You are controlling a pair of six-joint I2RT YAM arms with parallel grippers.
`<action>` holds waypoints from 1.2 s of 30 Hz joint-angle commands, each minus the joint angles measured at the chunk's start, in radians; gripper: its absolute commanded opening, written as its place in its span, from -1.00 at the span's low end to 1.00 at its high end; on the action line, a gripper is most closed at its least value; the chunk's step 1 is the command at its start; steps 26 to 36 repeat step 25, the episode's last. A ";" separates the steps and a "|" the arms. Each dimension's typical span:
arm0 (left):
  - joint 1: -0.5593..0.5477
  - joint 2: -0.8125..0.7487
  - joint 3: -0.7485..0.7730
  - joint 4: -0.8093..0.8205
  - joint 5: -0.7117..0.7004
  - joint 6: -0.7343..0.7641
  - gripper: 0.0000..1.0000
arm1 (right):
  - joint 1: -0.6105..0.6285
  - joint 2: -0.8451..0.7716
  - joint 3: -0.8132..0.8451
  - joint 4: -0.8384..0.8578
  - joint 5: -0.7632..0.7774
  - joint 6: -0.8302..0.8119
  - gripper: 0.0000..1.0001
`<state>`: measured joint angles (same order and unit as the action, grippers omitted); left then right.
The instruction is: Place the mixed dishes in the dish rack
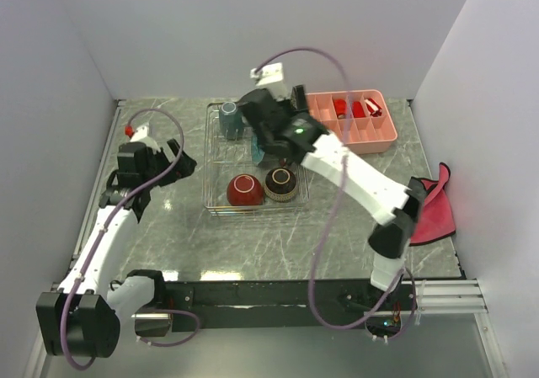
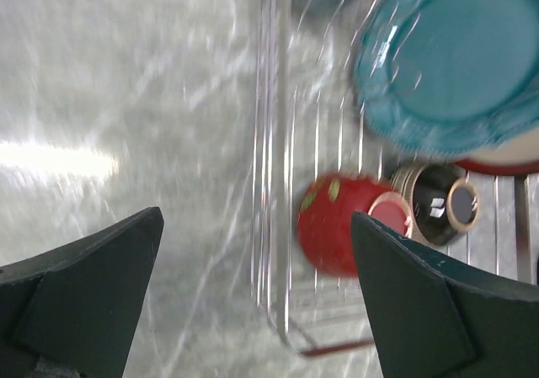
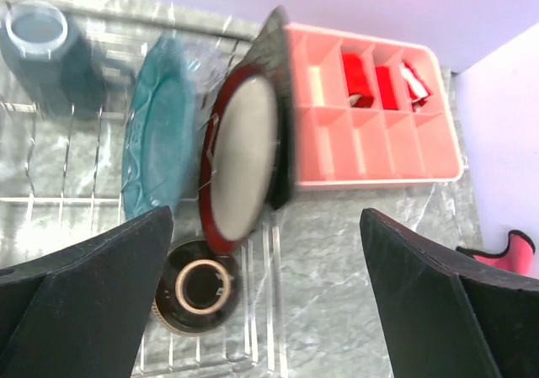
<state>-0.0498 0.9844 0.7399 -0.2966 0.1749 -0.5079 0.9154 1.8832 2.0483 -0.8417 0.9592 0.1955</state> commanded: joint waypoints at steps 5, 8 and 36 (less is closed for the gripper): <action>0.004 0.094 0.220 0.070 -0.121 0.190 0.99 | -0.272 -0.269 -0.175 0.020 -0.134 -0.005 1.00; 0.011 0.121 0.260 0.086 -0.172 0.250 0.99 | -0.375 -0.344 -0.244 0.033 -0.194 0.008 1.00; 0.219 0.362 0.582 0.086 -0.183 0.341 0.99 | -0.553 -0.795 -0.760 0.176 -0.211 -0.090 1.00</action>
